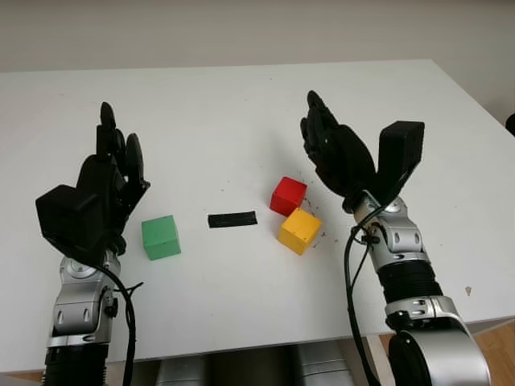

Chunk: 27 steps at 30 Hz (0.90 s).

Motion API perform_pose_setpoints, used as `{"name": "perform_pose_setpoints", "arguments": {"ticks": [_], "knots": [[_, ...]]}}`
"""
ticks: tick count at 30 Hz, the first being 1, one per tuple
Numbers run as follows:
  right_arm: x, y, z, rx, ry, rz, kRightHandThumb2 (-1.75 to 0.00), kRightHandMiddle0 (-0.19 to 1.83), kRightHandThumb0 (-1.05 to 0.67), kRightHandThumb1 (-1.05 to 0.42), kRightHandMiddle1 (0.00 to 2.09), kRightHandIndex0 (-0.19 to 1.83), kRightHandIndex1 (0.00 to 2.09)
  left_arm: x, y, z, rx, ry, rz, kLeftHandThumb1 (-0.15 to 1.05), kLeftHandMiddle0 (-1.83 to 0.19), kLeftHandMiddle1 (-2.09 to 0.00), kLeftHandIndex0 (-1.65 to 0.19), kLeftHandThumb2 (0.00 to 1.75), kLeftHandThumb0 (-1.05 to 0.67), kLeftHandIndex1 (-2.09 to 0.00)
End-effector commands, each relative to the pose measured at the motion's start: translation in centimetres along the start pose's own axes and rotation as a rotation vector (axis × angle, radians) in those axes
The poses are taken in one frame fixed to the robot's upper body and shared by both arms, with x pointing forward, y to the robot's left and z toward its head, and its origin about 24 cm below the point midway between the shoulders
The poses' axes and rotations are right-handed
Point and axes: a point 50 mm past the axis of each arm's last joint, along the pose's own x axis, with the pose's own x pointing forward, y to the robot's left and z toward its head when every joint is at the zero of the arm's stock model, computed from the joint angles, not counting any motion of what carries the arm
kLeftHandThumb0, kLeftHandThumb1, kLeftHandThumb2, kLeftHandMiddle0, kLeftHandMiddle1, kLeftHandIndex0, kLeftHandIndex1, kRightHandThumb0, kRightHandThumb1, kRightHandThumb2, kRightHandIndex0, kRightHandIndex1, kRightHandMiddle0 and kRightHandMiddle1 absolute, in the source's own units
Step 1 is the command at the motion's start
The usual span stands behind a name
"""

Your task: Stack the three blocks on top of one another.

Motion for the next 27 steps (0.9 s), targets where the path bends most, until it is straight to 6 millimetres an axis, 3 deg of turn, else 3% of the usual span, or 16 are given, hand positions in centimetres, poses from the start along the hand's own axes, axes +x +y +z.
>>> {"name": "perform_pose_setpoints", "arguments": {"ticks": [1,9,13,16,17,20,24,27], "knots": [[0.2,0.0,0.6,-0.007,-0.029,0.007,-0.7,-0.19,-0.73,-1.05,0.0,-0.19,0.0,0.1,0.0,0.3,0.004,-0.015,0.0,1.05,0.19,0.0,0.19,0.71,-0.84,0.0],[0.3,-0.1,0.8,-0.014,-0.018,0.004,-0.7,-0.19,-0.74,-1.05,0.0,-0.19,0.0,0.1,0.0,0.3,0.01,-0.011,-0.003,1.05,0.19,0.0,0.19,0.71,-0.84,0.0],[0.4,-1.1,1.7,-0.029,-0.058,0.006,-0.64,-0.19,-0.69,-1.05,0.0,-0.19,0.0,0.1,0.0,0.4,0.008,-0.011,-0.005,1.05,0.19,0.0,0.19,0.71,-0.83,0.0],[0.7,-2.2,3.3,-0.092,-0.104,0.04,-0.51,-0.12,-0.64,-1.05,0.05,-0.14,0.04,0.0,0.0,0.5,0.01,-0.012,-0.003,1.05,0.19,0.0,0.19,0.72,-0.83,0.0],[0.9,-2.5,3.9,-0.118,-0.105,0.048,-0.35,-0.05,-0.64,-1.05,0.08,-0.06,0.08,0.0,0.1,0.5,0.011,-0.012,-0.006,1.05,0.19,0.0,0.19,0.72,-0.83,0.0],[1.2,-3.4,6.1,-0.317,-0.135,0.07,-0.11,0.11,-0.59,-1.01,0.17,0.13,0.16,0.0,0.1,0.4,0.015,-0.01,-0.009,1.05,0.19,0.0,0.19,0.72,-0.83,0.0],[1.6,-3.9,9.3,-0.557,-0.174,0.183,-0.03,0.23,-0.45,-0.9,0.26,0.24,0.19,0.1,0.1,0.5,0.026,-0.012,-0.011,1.05,0.19,0.0,0.19,0.72,-0.83,0.0],[1.8,-3.8,11.4,-0.717,-0.172,0.242,-0.05,0.15,-0.38,-0.81,0.56,0.34,0.22,0.1,0.2,0.5,0.022,-0.006,-0.014,1.05,0.19,0.0,0.19,0.71,-0.84,0.0]]}}
